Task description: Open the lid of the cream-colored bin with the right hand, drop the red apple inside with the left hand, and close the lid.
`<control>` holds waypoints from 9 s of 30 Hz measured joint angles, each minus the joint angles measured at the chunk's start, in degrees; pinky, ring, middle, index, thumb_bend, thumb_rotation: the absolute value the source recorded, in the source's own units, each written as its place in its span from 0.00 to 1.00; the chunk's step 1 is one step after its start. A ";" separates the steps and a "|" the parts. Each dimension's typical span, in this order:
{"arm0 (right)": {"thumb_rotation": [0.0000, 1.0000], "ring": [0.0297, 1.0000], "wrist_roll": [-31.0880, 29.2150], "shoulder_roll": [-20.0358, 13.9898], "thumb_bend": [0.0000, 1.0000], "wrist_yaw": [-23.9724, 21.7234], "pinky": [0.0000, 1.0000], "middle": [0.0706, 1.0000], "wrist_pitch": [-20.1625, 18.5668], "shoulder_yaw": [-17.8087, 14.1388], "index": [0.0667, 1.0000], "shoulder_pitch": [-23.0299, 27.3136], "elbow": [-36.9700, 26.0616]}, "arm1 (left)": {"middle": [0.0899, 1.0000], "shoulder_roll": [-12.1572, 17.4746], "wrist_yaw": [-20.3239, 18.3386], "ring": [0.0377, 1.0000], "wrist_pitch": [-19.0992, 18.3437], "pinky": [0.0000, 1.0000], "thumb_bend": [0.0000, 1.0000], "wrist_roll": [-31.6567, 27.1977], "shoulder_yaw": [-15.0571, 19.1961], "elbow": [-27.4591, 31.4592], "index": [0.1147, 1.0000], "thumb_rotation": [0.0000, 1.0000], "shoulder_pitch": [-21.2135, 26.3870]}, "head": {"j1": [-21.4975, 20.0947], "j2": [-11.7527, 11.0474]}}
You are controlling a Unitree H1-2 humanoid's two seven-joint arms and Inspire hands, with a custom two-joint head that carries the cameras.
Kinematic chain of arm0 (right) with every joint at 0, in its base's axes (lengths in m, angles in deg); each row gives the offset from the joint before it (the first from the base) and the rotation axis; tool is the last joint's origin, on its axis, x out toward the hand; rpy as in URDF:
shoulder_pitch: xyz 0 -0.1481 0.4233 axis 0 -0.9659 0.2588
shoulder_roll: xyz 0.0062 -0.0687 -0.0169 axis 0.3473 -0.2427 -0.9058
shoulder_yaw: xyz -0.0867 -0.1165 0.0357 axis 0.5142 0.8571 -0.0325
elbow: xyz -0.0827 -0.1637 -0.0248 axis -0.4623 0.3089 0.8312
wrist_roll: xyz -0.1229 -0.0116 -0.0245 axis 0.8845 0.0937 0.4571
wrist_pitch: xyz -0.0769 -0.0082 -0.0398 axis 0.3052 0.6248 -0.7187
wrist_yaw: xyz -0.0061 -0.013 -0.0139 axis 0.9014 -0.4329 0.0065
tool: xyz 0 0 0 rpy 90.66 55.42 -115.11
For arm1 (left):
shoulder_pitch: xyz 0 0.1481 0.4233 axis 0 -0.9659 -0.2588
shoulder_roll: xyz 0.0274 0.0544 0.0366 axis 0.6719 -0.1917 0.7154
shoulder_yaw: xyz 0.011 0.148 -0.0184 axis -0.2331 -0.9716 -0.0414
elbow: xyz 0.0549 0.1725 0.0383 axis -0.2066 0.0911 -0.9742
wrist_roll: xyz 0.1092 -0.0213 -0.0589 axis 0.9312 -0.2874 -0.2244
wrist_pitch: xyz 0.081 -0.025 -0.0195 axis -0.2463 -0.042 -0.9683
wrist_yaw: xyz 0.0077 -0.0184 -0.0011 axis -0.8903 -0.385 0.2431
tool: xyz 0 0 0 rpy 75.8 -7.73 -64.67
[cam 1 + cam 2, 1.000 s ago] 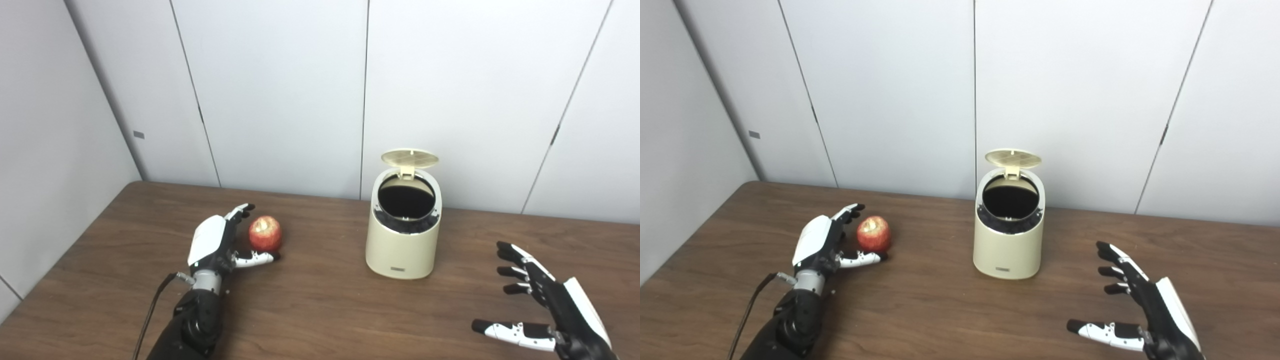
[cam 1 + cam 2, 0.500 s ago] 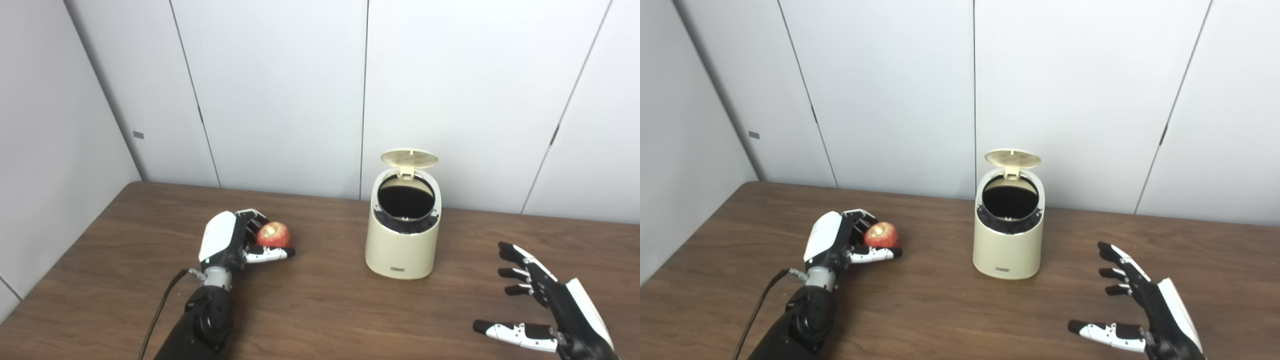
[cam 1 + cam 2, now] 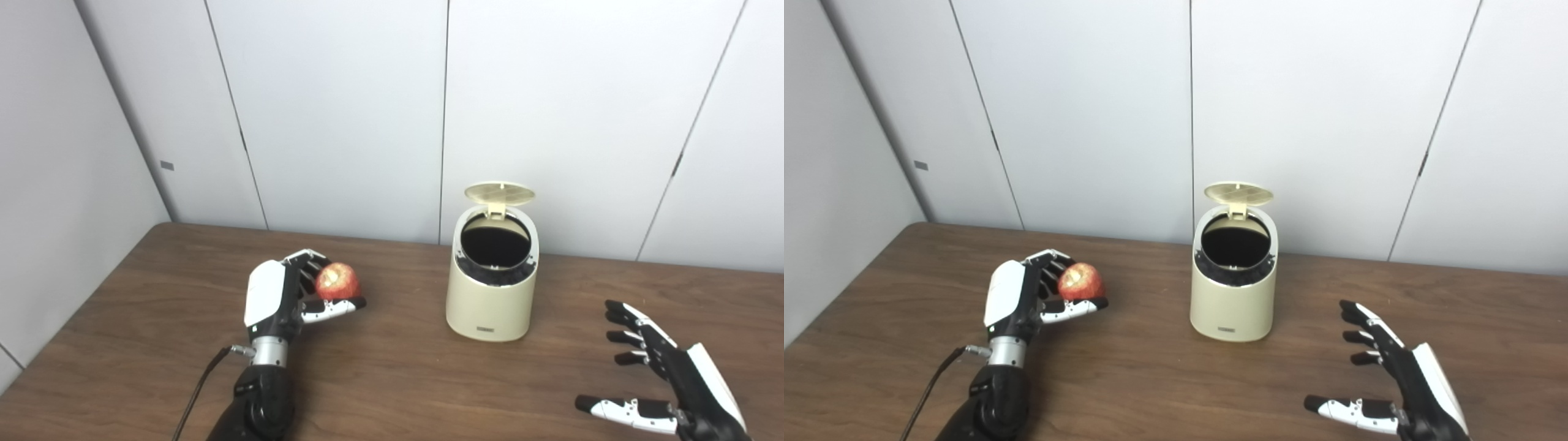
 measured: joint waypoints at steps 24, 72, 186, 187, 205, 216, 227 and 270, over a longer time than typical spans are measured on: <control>0.20 0.80 0.44 2.31 0.70 1.18 0.69 0.88 1.38 0.82 0.85 0.05 3.47 | 0.40 -10.03 -6.36 0.32 0.70 0.27 0.53 6.27 -4.28 17.64 0.43 0.00 6.16 | -8.09 -0.97; 0.21 0.80 2.55 3.36 0.67 1.36 0.69 0.88 1.37 1.35 0.85 -0.15 3.34 | 0.55 -13.89 3.28 0.51 9.84 0.43 0.92 3.28 -7.90 -14.95 0.63 0.28 18.29 | -10.64 -1.58; 0.63 0.96 10.96 -9.89 0.70 -18.49 0.81 0.89 -1.67 14.98 0.85 41.43 16.21 | 0.65 -9.87 -30.01 0.59 8.20 0.50 0.61 -35.65 8.58 7.21 0.68 0.00 -8.40 | -8.44 -3.60; 0.63 0.96 11.30 -10.00 0.70 -18.57 0.81 0.88 -0.57 15.53 0.85 41.75 16.30 | 0.65 -9.87 -30.01 0.59 8.20 0.50 0.60 -35.48 8.58 7.27 0.68 0.00 -8.42 | -8.44 -3.60; 0.64 0.96 19.11 -12.57 0.72 -21.98 0.96 0.80 9.18 18.40 0.82 41.48 13.68 | 0.64 -9.96 -30.01 0.59 8.04 0.49 0.60 -34.95 8.61 7.55 0.67 0.00 -8.54 | -7.74 -2.64; 0.63 0.97 24.04 -13.91 0.71 -22.23 1.00 0.80 15.05 18.60 0.81 38.80 11.77 | 0.63 -9.94 -29.84 0.59 7.97 0.49 0.60 -34.34 8.62 7.60 0.67 0.00 -8.57 | -7.47 -2.29; 0.63 0.95 24.98 -13.92 0.71 -22.56 1.00 0.78 17.82 18.29 0.80 37.26 11.31 | 0.64 -9.96 -29.81 0.60 7.69 0.51 0.61 -34.34 8.63 7.79 0.68 0.00 -8.61 | -6.95 -1.58; 0.64 0.94 32.82 -14.81 0.73 -28.24 0.96 0.79 22.41 21.85 0.79 37.30 10.22 | 0.63 -11.16 -29.90 0.59 3.51 0.49 0.61 -34.03 8.34 10.88 0.68 0.04 -10.43 | -5.98 0.70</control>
